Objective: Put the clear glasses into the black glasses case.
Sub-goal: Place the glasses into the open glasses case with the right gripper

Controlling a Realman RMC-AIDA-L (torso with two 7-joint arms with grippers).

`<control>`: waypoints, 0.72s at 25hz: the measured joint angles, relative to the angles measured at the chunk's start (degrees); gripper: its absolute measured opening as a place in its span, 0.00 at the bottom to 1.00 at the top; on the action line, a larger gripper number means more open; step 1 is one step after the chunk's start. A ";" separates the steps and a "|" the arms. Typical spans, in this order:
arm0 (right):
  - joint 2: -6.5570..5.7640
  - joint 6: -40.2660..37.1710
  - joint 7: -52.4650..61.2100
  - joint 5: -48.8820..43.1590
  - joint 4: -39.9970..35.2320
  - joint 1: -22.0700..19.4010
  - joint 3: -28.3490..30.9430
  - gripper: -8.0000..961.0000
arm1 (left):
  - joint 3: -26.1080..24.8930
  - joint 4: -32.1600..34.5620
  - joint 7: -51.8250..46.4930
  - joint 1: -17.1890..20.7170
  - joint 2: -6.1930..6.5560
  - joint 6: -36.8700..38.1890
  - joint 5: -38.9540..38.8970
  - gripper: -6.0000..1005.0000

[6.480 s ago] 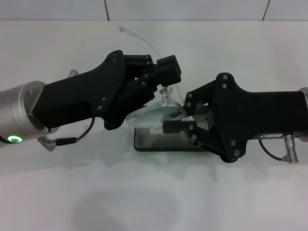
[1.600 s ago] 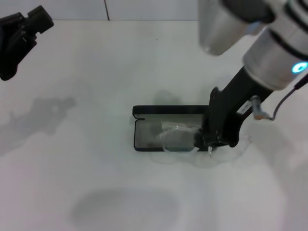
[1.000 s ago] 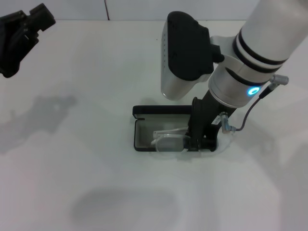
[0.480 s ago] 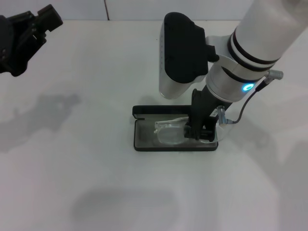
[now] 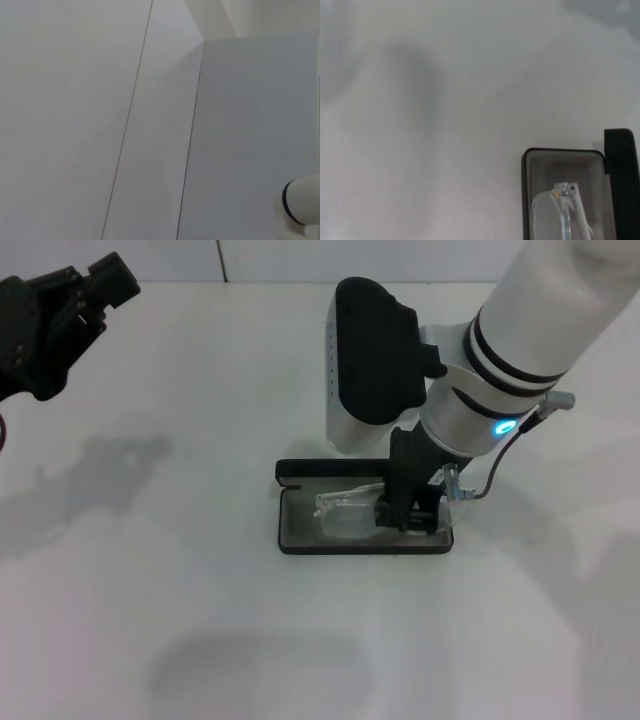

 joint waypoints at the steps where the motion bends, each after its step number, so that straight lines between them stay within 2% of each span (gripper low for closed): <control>1: 0.00 0.11 -0.24 0.19 0.02 -0.09 -0.02 0.10 | 0.00 -0.11 0.00 -0.01 -0.02 0.00 -0.01 0.08; 18: 0.00 3.59 -2.47 3.51 3.89 0.21 0.44 0.10 | 0.00 -0.17 0.61 0.36 -0.49 0.03 -0.08 0.08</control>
